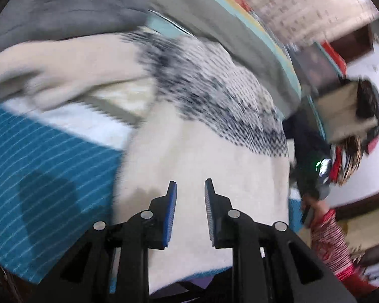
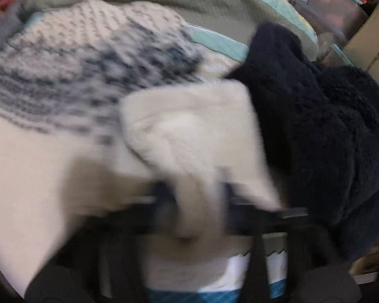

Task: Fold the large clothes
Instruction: 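Grasp the sweater sleeve with the right tool and fold it over the body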

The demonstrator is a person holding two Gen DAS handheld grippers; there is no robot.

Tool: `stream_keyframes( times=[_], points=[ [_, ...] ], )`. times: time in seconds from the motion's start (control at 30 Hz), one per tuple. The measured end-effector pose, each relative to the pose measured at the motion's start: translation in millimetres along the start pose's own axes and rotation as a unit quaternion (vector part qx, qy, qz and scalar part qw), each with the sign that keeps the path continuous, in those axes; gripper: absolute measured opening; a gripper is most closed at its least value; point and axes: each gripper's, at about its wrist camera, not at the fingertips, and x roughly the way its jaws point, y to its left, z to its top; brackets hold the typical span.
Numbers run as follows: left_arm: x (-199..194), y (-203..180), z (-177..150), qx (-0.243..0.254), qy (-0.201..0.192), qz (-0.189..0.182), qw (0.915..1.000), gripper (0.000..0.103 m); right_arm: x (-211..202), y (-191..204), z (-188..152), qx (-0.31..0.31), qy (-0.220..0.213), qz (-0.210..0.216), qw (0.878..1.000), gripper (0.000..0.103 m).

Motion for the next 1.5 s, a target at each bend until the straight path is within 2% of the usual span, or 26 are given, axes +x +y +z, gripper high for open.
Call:
stream_keyframes(
  times=[0.03, 0.1, 0.13, 0.2, 0.3, 0.43, 0.5, 0.53, 0.6, 0.7, 0.77, 0.8, 0.87, 0.9, 0.97, 1.0, 1.03, 1.1, 1.17, 1.2, 1.27, 1.33, 1.37, 1.4, 1.43, 1.5],
  points=[
    [14, -11, 3, 0.019, 0.010, 0.005, 0.9998, 0.044, -18, -19, 2, 0.037, -0.038, 0.003, 0.999, 0.013],
    [31, -19, 5, 0.041, 0.026, 0.019, 0.9986, 0.044, -62, -66, 4, 0.123, -0.114, 0.006, 0.986, 0.013],
    [46, -23, 7, 0.056, 0.039, 0.038, 0.9969, 0.044, -90, -97, 1, 0.175, -0.161, 0.006, 0.971, 0.013],
    [66, -22, 8, 0.078, 0.055, 0.075, 0.9926, 0.045, -127, -145, -5, 0.251, -0.226, 0.017, 0.941, 0.013],
    [91, -17, 7, 0.084, 0.085, 0.092, 0.9886, 0.044, -151, -191, -8, 0.329, -0.267, 0.047, 0.905, 0.013],
    [97, -10, 2, 0.080, 0.083, 0.086, 0.9896, 0.045, -149, -209, 15, 0.372, -0.275, 0.100, 0.881, 0.013],
    [91, -6, 2, 0.075, 0.083, 0.071, 0.9913, 0.045, -153, -204, 37, 0.377, -0.291, 0.126, 0.870, 0.013],
    [87, -5, 4, 0.067, 0.082, 0.059, 0.9926, 0.045, -156, -196, 55, 0.365, -0.298, 0.140, 0.871, 0.013],
    [73, -1, 5, 0.061, 0.070, 0.033, 0.9951, 0.045, -166, -165, 93, 0.317, -0.309, 0.165, 0.882, 0.013],
    [50, 3, 9, 0.061, 0.040, 0.014, 0.9972, 0.045, -170, -89, 161, 0.194, -0.310, 0.202, 0.909, 0.013],
    [35, 11, 12, 0.051, 0.024, 0.003, 0.9984, 0.045, -161, -18, 200, 0.095, -0.294, 0.224, 0.925, 0.016],
    [30, 16, 13, 0.046, 0.017, 0.001, 0.9988, 0.045, -150, 27, 216, 0.041, -0.277, 0.241, 0.929, 0.022],
    [23, 23, 17, 0.034, 0.010, 0.003, 0.9994, 0.045, -131, 90, 226, -0.025, -0.262, 0.256, 0.930, 0.065],
    [20, 28, 19, 0.029, 0.008, 0.004, 0.9995, 0.045, -116, 132, 226, -0.073, -0.257, 0.261, 0.928, 0.070],
    [14, 37, 27, 0.017, 0.007, 0.005, 0.9998, 0.045, -89, 188, 220, -0.141, -0.220, 0.253, 0.931, 0.072],
    [16, 35, 32, 0.014, 0.005, 0.006, 0.9999, 0.045, -78, 209, 213, -0.174, -0.203, 0.245, 0.932, 0.072],
    [13, 34, 38, 0.015, 0.001, 0.005, 0.9999, 0.045, -75, 220, 205, -0.189, -0.205, 0.239, 0.930, 0.072],
    [9, 26, 59, 0.027, -0.012, 0.004, 0.9995, 0.045, -73, 211, 197, -0.182, -0.221, 0.242, 0.927, 0.072],
    [8, 18, 81, 0.045, -0.029, 0.005, 0.9985, 0.045, -71, 168, 190, -0.123, -0.226, 0.250, 0.934, 0.080],
    [11, 12, 92, 0.053, -0.040, 0.008, 0.9978, 0.046, -69, 149, 186, -0.098, -0.225, 0.248, 0.937, 0.080],
    [23, -2, 119, 0.067, -0.065, 0.009, 0.9956, 0.047, -53, 87, 174, -0.026, -0.203, 0.229, 0.952, 0.081],
    [44, -16, 145, 0.086, -0.085, 0.004, 0.9927, 0.055, -37, 44, 157, 0.030, -0.174, 0.208, 0.962, 0.081],
    [54, -22, 155, 0.091, -0.089, 0.009, 0.9919, 0.060, -28, 28, 149, 0.044, -0.162, 0.203, 0.965, 0.081],
    [68, -27, 168, 0.096, -0.091, 0.014, 0.9911, 0.070, -20, 18, 144, 0.053, -0.150, 0.200, 0.967, 0.082],
    [76, -30, 175, 0.096, -0.092, 0.018, 0.9910, 0.075, -9, 7, 131, 0.063, -0.132, 0.197, 0.969, 0.083],
    [99, -34, 195, 0.094, -0.086, 0.017, 0.9916, 0.077, 15, -1, 113, 0.068, -0.095, 0.195, 0.974, 0.083]
  ],
)
